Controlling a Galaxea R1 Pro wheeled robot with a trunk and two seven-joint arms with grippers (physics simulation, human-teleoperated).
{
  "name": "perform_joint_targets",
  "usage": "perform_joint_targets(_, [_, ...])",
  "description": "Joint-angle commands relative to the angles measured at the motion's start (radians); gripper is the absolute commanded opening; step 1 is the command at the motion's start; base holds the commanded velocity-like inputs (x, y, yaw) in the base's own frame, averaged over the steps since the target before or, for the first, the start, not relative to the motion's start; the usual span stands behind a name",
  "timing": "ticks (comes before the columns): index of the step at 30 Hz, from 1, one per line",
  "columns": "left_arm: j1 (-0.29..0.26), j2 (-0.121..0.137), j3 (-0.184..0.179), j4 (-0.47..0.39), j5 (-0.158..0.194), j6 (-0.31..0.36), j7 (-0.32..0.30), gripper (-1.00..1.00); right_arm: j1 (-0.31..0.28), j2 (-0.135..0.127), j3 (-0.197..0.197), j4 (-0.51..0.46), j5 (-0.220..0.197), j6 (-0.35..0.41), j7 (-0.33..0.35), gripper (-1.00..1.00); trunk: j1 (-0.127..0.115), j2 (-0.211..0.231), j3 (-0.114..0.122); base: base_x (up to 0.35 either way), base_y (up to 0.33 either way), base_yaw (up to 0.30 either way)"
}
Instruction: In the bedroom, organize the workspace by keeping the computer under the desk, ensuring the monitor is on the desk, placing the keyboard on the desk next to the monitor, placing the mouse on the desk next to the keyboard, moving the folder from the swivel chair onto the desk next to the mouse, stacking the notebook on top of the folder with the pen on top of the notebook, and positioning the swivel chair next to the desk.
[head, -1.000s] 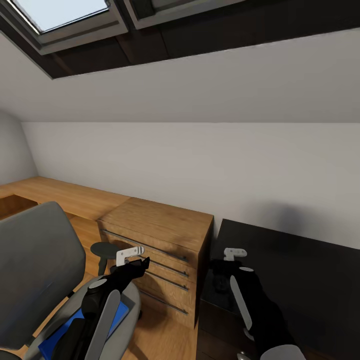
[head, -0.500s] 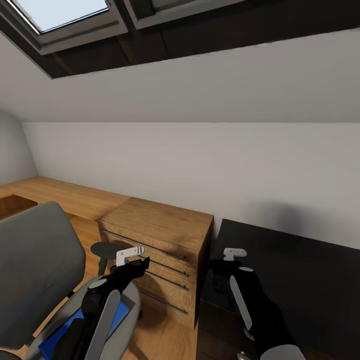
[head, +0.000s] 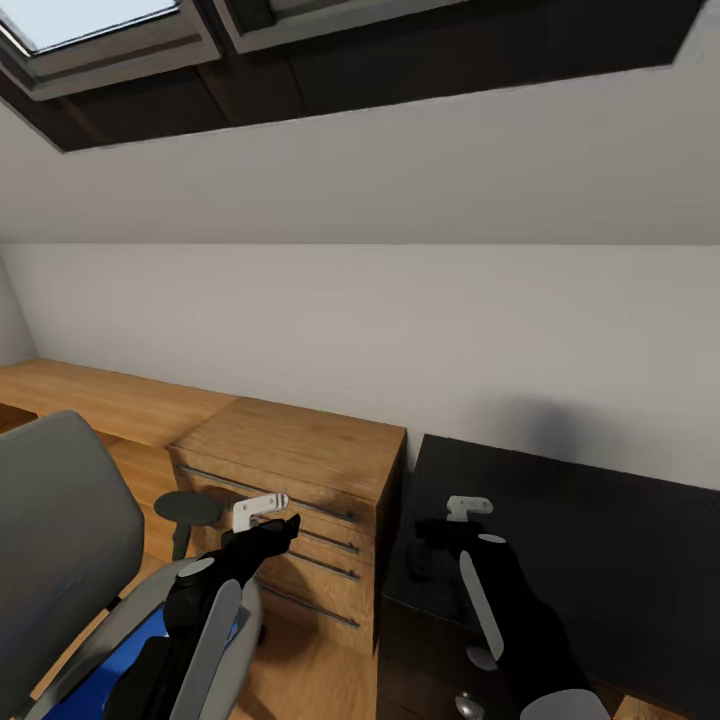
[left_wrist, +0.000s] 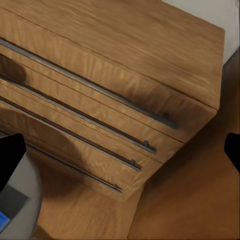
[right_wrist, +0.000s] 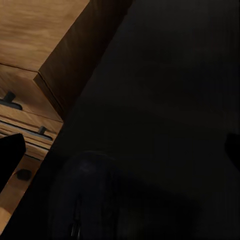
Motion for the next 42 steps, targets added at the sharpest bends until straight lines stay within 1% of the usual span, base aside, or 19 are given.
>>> perform_joint_targets(1, [-0.001, 0.0, -0.004, -0.002, 0.01, 0.002, 0.009, 1.0, -0.001, 0.0, 0.002, -0.001, -0.005, 0.005, -0.007, 1.0, 0.0, -0.001, -0.001, 0.0, 0.0, -0.288])
perform_joint_targets(4, [-0.001, 0.0, -0.025, -0.003, 0.01, 0.001, 0.009, 1.0, -0.001, 0.0, 0.002, 0.0, -0.005, 0.004, -0.007, 1.0, 0.0, -0.001, -0.001, 0.0, 0.0, -0.29])
perform_joint_targets(5, [-0.001, 0.001, -0.043, -0.004, 0.009, 0.001, 0.01, 1.0, -0.001, 0.0, 0.002, 0.0, -0.004, 0.004, -0.007, 1.0, 0.0, -0.001, -0.001, 0.0, 0.0, -0.292])
perform_joint_targets(10, [-0.001, 0.003, -0.076, -0.004, 0.008, 0.0, 0.012, 1.0, -0.001, 0.0, 0.002, 0.0, -0.004, 0.003, -0.007, 1.0, 0.0, -0.001, -0.002, 0.0, 0.0, -0.291])
perform_joint_targets(13, [-0.001, 0.003, -0.079, -0.004, 0.008, 0.0, 0.012, 1.0, -0.001, 0.0, 0.002, 0.0, -0.004, 0.003, -0.007, 1.0, 0.0, -0.001, -0.004, 0.0, 0.0, -0.268])
perform_joint_targets(17, [-0.001, 0.003, -0.082, -0.005, 0.008, 0.0, 0.012, 1.0, -0.001, -0.001, 0.002, 0.001, -0.004, 0.0, -0.007, 1.0, 0.0, -0.001, -0.005, 0.0, 0.0, -0.08])
perform_joint_targets(26, [-0.001, 0.003, -0.082, -0.005, 0.008, 0.0, 0.012, 1.0, -0.001, 0.0, 0.003, 0.003, -0.002, -0.002, -0.01, 1.0, 0.0, -0.001, -0.005, 0.0, 0.0, -0.016])
perform_joint_targets(36, [-0.001, 0.003, -0.082, -0.005, 0.008, 0.001, 0.012, 1.0, -0.001, 0.0, 0.002, 0.002, -0.002, -0.003, -0.027, 1.0, 0.0, -0.001, -0.005, 0.0, 0.0, -0.003])
perform_joint_targets(42, [-0.001, 0.003, -0.082, -0.005, 0.008, 0.001, 0.012, 1.0, -0.001, 0.0, 0.001, 0.002, -0.002, -0.003, -0.027, 1.0, 0.0, -0.001, -0.005, 0.0, 0.0, -0.183])
